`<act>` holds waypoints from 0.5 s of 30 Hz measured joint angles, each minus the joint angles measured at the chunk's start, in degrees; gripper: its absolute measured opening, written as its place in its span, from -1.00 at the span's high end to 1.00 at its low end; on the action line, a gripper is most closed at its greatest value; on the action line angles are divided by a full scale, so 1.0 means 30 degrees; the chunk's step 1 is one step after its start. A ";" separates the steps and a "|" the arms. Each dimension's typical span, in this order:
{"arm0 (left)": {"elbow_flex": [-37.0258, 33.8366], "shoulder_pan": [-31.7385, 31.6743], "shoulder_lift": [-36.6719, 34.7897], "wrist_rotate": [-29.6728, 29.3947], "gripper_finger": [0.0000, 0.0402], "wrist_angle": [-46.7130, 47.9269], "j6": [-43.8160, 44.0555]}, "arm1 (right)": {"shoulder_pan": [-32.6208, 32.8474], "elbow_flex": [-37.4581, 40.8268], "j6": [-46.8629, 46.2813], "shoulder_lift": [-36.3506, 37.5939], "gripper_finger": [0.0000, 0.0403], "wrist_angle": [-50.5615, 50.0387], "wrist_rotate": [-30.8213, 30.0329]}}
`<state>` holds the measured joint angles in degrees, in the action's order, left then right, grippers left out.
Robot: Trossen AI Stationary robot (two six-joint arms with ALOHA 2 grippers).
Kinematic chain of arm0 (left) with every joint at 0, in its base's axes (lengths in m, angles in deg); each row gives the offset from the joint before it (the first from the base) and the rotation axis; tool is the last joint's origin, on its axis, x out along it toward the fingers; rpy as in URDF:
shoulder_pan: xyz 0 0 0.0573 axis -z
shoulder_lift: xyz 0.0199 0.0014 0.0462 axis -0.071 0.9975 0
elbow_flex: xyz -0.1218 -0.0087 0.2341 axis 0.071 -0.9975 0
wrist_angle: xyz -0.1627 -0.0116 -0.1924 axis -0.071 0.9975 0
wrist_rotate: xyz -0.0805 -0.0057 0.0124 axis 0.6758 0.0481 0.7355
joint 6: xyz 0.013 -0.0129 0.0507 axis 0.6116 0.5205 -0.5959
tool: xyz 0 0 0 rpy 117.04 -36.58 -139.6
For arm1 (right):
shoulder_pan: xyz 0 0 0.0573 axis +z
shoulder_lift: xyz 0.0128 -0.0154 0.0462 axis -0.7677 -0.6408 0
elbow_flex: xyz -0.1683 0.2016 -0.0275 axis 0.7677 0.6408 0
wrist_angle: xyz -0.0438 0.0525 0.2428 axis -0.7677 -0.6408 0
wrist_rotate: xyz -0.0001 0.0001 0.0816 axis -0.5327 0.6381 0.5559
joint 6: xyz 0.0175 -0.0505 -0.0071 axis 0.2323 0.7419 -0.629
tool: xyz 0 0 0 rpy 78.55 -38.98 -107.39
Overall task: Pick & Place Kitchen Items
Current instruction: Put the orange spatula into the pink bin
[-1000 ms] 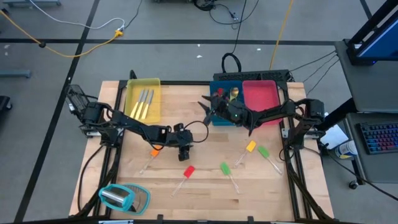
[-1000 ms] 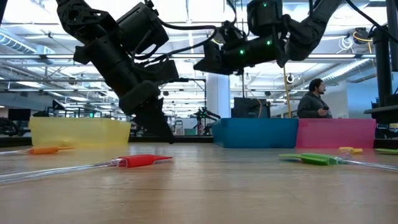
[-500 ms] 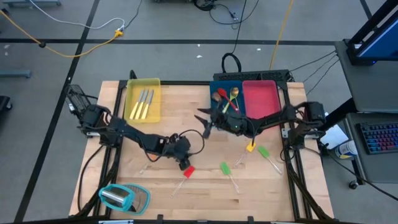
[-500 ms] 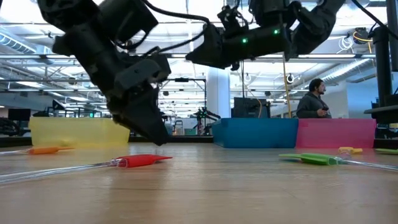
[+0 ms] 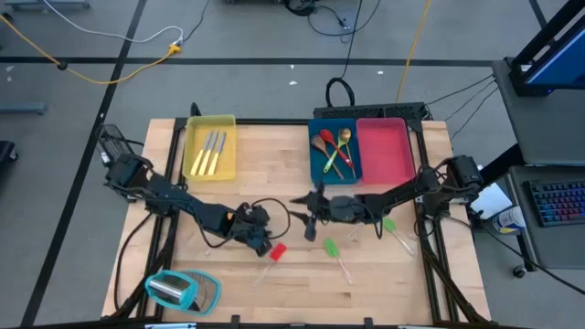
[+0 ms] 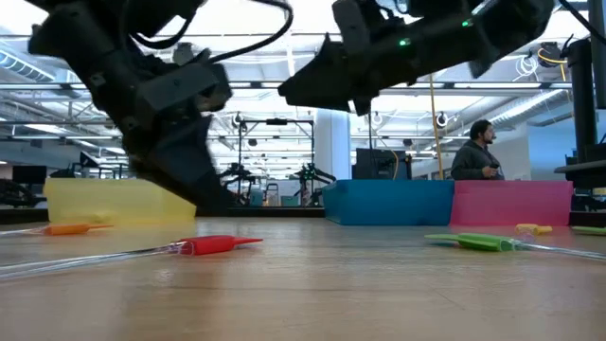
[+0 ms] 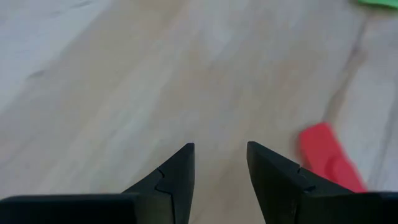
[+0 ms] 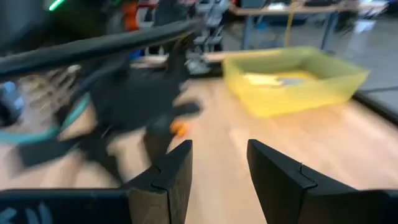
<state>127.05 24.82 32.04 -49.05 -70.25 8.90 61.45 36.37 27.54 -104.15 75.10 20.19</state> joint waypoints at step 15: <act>0.0000 -0.0291 -0.5413 0.1156 0.24 1.4938 0.4697 | 0.2638 0.0000 -0.0111 0.0000 0.28 -0.2374 0.0000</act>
<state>127.05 23.95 15.80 -45.59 -25.44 22.99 69.37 36.37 27.21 -104.15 67.98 20.19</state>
